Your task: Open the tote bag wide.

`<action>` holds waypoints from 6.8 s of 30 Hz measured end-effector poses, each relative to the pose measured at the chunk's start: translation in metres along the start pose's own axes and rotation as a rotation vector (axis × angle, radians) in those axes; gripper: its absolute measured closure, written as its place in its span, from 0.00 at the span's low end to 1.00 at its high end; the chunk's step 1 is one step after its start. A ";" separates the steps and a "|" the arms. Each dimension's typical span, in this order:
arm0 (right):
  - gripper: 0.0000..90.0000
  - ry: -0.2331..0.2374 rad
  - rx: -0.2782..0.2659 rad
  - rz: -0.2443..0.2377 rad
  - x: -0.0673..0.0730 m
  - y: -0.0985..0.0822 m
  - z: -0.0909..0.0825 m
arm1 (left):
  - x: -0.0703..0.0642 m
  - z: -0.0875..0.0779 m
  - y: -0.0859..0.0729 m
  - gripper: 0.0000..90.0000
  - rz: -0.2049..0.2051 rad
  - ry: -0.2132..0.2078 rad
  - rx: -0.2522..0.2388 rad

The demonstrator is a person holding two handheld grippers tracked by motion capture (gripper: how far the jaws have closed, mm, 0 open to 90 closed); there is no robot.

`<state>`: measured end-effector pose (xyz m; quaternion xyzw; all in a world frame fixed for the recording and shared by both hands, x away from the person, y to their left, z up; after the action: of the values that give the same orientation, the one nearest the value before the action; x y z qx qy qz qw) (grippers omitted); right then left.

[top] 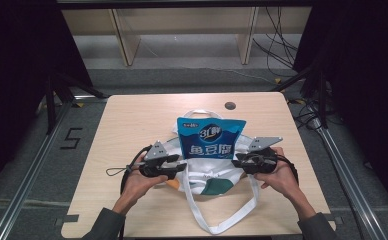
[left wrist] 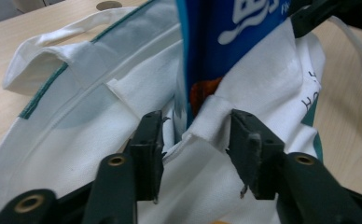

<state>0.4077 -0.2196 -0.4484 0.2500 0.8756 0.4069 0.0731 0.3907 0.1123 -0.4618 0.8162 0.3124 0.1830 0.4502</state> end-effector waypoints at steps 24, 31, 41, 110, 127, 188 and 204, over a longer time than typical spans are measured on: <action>0.92 0.059 0.210 0.024 0.019 -0.033 0.033 | -0.040 0.016 -0.048 0.94 0.216 -0.041 0.185; 0.76 0.000 -0.034 -0.009 0.005 0.003 -0.025 | -0.041 0.016 -0.047 0.93 0.184 -0.056 0.176; 0.48 -0.052 -0.023 0.027 -0.055 0.019 0.005 | -0.037 0.013 -0.043 0.92 0.218 -0.058 0.189; 0.99 0.230 0.113 -0.188 0.080 0.010 0.033 | 0.068 0.025 -0.006 0.95 0.055 0.135 0.222; 0.67 0.290 0.166 -0.088 0.092 -0.007 0.056 | 0.066 0.011 0.005 0.45 -0.084 0.199 0.181; 0.96 -0.129 0.079 0.109 -0.015 -0.040 0.009 | 0.037 -0.015 -0.040 0.92 0.031 0.282 0.107; 0.95 -0.112 0.031 0.098 -0.009 -0.036 0.004 | -0.013 -0.023 -0.034 0.87 -0.013 0.140 0.088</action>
<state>0.4026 -0.2413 -0.4787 0.3163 0.8630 0.3816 0.0980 0.3565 0.1315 -0.4783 0.8182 0.3564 0.2230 0.3922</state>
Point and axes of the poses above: each handheld gripper's, and its own axes: z roughly forward along the jaws, y roughly out of its top, x roughly to its left, the point moved 1 cm from there along z, roughly forward along the jaws, and after that the axes turned 7 degrees about y, right-handed, at the moved point
